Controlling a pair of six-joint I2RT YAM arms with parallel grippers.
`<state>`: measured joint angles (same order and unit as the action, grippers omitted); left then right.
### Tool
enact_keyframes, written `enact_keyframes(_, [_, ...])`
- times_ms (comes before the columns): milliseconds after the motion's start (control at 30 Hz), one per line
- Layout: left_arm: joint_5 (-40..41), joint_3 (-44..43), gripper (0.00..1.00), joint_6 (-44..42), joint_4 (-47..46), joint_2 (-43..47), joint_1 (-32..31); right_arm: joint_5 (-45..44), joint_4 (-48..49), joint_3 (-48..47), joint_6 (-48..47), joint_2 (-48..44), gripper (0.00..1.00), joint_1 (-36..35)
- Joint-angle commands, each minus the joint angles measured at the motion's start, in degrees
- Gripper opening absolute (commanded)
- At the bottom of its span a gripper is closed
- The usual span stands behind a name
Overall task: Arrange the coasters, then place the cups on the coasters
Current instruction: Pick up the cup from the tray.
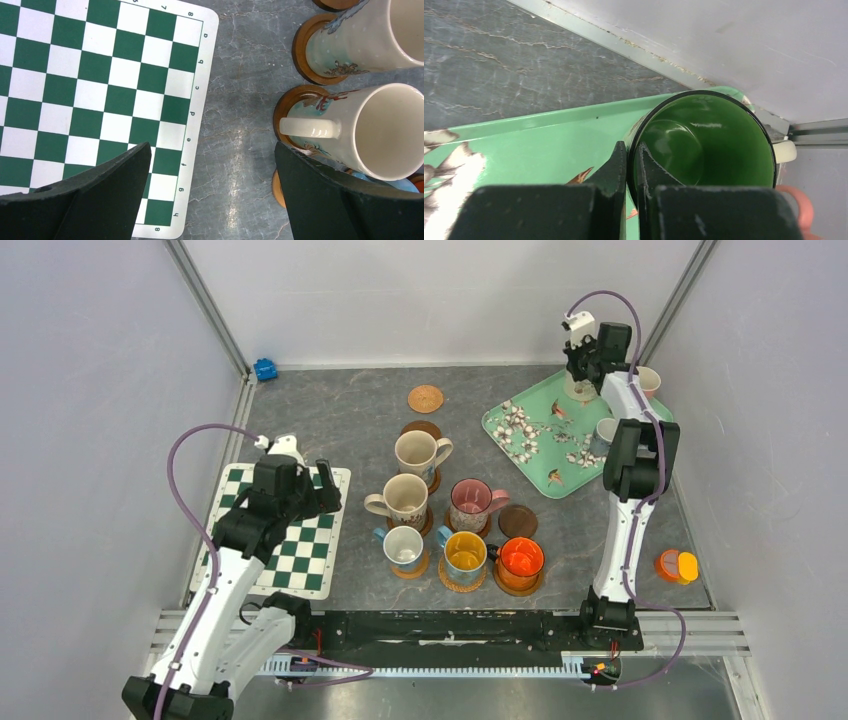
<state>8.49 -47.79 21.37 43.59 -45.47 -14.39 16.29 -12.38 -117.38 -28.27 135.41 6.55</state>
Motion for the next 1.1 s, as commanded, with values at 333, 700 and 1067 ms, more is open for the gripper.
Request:
enact_keyframes(333, [3.4, 1.0, 1.00, -2.7, -2.5, 6.2, -3.7, -3.8, 3.9, 6.2, 4.2, -16.1, 0.00, -2.6])
enact_keyframes(700, [5.8, 1.1, 1.00, -2.2, -2.3, 8.3, -5.1, -10.6, -2.9, 12.6, 1.3, -23.9, 0.00, -9.4])
enact_keyframes(1067, [5.5, 1.4, 1.00, -2.3, -2.6, 9.8, -5.9, -10.1, -4.0, 11.2, 0.5, -26.6, 0.00, -20.8])
